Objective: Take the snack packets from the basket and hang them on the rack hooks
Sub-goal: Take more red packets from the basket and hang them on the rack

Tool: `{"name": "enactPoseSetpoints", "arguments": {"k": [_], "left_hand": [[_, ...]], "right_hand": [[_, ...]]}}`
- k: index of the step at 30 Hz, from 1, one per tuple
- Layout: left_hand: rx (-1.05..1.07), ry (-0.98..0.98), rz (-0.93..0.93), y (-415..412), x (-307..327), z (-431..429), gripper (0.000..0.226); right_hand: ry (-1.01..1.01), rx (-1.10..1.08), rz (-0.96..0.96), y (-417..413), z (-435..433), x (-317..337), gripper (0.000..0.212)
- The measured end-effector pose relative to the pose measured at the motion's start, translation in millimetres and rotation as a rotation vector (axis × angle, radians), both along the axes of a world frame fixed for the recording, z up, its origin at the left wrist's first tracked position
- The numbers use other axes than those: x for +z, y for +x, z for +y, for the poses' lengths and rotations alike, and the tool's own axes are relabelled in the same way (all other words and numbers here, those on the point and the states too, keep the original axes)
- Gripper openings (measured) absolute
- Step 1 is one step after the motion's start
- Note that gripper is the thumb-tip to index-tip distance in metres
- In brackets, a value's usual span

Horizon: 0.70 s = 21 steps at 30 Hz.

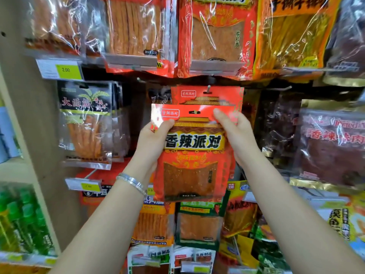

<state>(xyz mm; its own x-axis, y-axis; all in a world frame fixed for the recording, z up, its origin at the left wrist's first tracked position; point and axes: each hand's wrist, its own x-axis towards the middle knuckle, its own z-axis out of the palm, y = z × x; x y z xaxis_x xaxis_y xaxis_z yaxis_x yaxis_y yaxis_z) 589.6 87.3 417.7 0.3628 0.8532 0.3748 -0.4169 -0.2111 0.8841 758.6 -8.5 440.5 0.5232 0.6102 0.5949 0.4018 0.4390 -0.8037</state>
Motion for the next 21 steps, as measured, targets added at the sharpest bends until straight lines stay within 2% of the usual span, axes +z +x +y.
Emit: {"name": "enactPoseSetpoints", "arguments": {"k": [3,7,9,11,15,21], "left_hand": [[0.093,0.124,0.043,16.0,6.1,0.3,0.020],[0.419,0.455,0.127,22.8,19.1,2.1,0.060],[0.522,0.635,0.169,24.1,28.1,-1.7,0.064],[0.474,0.724,0.168,27.8,38.6,-8.4,0.065],[0.311,0.735,0.204,36.2,51.3,-18.8,0.072],[0.280,0.732,0.186,42.4,52.8,-21.6,0.071]], "right_hand": [[0.085,-0.064,-0.007,3.5,-2.3,1.5,0.015],[0.137,-0.163,-0.051,12.2,-5.9,15.5,0.004],[0.152,-0.184,-0.070,15.6,-5.2,23.6,0.006],[0.154,-0.184,-0.061,17.8,-2.8,32.3,0.009],[0.144,-0.193,-0.041,18.3,6.6,45.6,0.011],[0.092,-0.239,-0.033,21.9,14.1,53.0,0.006]]}}
